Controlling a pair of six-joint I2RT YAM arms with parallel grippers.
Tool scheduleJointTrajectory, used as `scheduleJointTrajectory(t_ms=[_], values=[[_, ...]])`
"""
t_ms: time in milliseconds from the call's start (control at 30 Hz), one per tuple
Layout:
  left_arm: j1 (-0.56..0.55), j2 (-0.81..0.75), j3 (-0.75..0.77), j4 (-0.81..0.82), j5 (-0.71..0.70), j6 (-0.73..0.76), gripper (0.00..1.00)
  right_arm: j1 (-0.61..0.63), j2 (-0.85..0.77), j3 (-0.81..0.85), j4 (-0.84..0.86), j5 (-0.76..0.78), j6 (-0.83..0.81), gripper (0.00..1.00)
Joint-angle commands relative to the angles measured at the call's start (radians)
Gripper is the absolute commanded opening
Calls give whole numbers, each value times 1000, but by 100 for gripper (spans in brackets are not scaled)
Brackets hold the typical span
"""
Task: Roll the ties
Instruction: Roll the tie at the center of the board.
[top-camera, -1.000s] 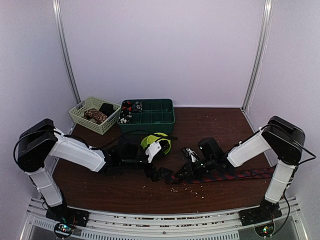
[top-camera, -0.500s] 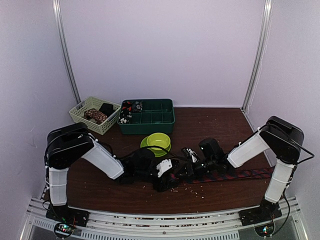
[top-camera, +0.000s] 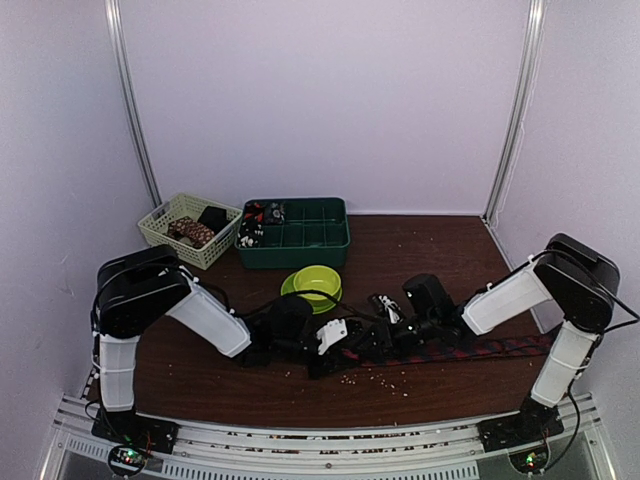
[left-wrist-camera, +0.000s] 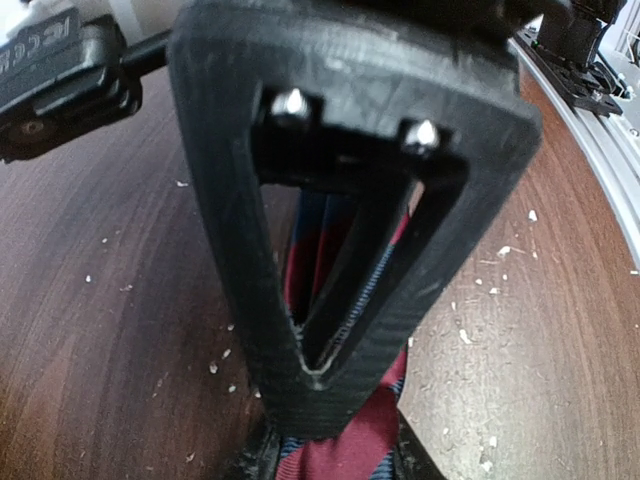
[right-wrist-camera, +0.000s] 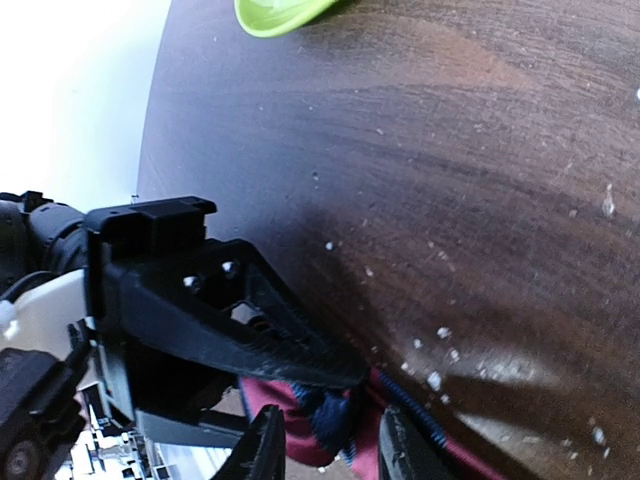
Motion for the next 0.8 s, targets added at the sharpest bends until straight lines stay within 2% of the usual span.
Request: scheduleJointTrajectory(t_ms=[0,233,300,367,433,533,600,767], values=[[-3,0,-23,-83,2,17,30,7,-40,-8,-25,-9,33,32],[-3,2,-21,-92,1,19,32,19,13,24,-65,-10,19,28],[-4,2,-20,-96,0,20,33,18,17,22,-67,-8,13,21],[-3,0,-21,-94,-2,20,36,18,21,23,-72,0,4,6],[-3,-4,-26,-88,-7,18,42,15,31,31,-89,3,-11,0],[-3,-26,-48,-65,-24,15,56,10,46,35,-128,20,-40,0],[-3,-65,-95,10,-45,6,63,4,50,29,-160,42,-67,0],[-3,-95,-207,188,-74,-31,68,-3,64,15,-196,79,-107,0]])
